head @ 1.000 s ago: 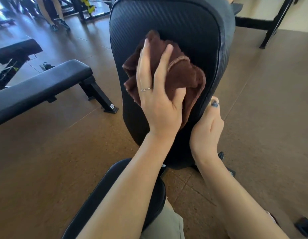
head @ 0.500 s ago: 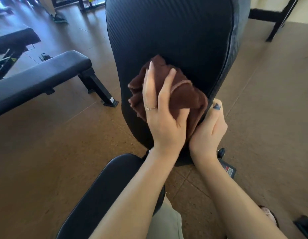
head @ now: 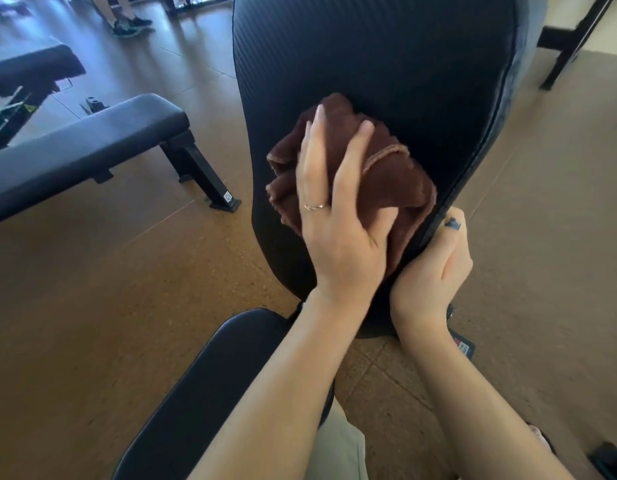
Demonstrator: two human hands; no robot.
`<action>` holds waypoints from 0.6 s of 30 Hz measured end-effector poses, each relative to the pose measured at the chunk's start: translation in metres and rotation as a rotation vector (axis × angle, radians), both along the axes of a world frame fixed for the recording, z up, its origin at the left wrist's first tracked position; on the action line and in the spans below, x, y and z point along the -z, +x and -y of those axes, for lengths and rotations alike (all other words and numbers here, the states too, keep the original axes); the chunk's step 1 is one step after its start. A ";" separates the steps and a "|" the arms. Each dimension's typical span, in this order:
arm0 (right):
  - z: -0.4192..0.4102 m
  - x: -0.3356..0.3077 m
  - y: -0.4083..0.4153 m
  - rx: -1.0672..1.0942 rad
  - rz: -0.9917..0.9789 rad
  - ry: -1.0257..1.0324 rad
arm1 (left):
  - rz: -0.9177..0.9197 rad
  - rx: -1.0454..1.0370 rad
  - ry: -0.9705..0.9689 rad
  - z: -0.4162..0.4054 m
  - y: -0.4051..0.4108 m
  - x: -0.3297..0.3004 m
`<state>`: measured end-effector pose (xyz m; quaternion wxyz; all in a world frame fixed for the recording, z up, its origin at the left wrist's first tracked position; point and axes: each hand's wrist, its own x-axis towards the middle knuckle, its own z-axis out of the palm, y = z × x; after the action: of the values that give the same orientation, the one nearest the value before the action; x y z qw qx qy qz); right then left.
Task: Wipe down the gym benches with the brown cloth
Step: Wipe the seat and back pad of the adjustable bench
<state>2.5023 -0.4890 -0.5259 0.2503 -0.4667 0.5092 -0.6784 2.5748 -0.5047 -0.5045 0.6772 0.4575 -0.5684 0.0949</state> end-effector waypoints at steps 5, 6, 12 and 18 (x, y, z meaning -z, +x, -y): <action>-0.001 0.000 0.004 0.018 0.102 0.090 | -0.437 -0.090 0.219 0.032 0.067 0.038; -0.001 0.001 0.005 0.029 0.110 0.101 | -0.616 -0.055 0.267 0.036 0.081 0.046; -0.002 -0.003 0.008 0.018 0.123 0.122 | -0.622 -0.138 0.301 0.022 0.062 0.038; 0.000 0.000 0.003 0.023 0.057 0.056 | -0.018 -0.058 -0.006 0.016 0.020 0.016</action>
<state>2.5051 -0.4888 -0.5257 0.2698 -0.4344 0.5258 -0.6797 2.5946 -0.5203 -0.5207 0.6804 0.4727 -0.5486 0.1122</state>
